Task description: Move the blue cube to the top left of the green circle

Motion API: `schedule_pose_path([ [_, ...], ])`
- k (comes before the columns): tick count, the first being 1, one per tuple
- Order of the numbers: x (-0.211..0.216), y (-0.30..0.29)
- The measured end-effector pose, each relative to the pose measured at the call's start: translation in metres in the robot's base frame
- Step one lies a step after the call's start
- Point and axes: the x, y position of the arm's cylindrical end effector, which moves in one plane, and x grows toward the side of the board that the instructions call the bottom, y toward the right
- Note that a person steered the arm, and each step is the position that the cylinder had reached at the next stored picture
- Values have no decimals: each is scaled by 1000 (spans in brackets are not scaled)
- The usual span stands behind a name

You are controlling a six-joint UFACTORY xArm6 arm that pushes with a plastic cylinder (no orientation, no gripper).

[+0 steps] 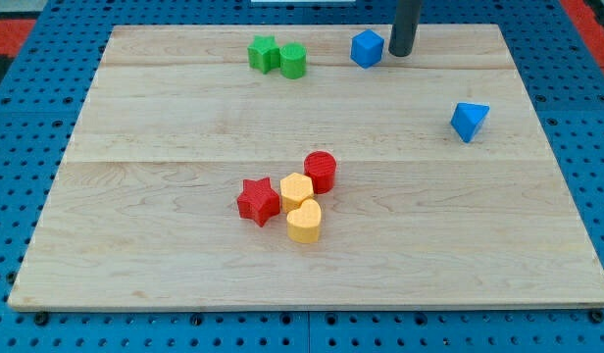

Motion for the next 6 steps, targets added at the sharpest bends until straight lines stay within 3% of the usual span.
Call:
schedule_pose_path([
  [1,0,-86],
  [2,2,-107],
  [3,-31,-85],
  [5,-47,-197],
  [6,-37,-182],
])
